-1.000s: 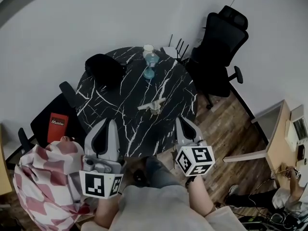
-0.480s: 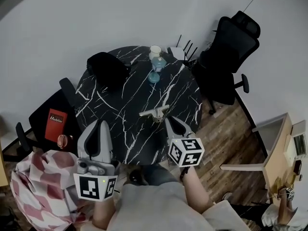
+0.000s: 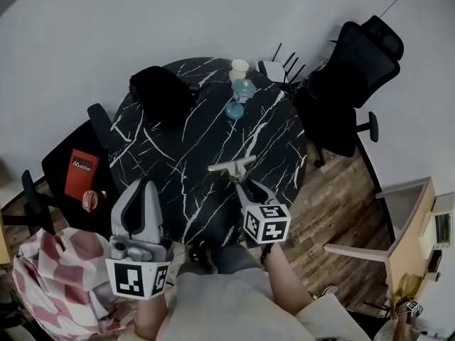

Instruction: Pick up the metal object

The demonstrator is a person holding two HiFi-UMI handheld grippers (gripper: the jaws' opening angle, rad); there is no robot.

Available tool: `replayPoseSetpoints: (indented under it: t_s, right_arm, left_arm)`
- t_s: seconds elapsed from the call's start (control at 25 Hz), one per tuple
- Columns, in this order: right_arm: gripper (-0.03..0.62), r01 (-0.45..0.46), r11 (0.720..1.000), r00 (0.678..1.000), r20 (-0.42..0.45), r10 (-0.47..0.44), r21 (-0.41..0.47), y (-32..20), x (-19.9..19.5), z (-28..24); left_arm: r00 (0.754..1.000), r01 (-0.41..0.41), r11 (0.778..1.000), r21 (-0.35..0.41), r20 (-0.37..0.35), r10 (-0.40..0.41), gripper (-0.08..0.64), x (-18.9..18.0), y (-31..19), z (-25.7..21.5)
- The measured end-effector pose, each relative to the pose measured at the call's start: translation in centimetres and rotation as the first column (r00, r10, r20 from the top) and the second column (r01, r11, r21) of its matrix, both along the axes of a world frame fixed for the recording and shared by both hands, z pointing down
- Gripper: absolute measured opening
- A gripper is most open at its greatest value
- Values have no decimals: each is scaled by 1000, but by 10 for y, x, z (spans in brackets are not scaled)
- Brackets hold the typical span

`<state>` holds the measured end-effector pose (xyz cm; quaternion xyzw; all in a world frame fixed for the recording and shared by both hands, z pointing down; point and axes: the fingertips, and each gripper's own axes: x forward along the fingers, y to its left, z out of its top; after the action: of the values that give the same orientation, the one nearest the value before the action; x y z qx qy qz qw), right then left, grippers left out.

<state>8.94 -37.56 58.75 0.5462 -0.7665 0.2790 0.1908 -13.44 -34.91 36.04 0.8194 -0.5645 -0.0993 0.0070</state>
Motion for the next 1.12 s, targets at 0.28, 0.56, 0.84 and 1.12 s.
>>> replayPoseSetpoints:
  t_s: [0.28,0.56,0.84,1.12]
  right_arm:
    - [189,15,996,1000,-7,-15,-86,-6,4,38]
    - [279,16,989,999,-27,-20,-146,-15,7,71]
    - [322,-4,984,998,-56,-6,-178,-29,15,94]
    - [328,0,981,996,-87,-17,-195,-40,14,111]
  left_arm:
    - [1000,26,999,-44,16,-25,0,-1,-7,12]
    - [997,67,995,-72,32,-65,0,-7,-12,20]
    - [994,107,989,-100,49,-103,0,-13,-18,28]
    - [989,140,982,-124,61,-134,0,-17,-23,37]
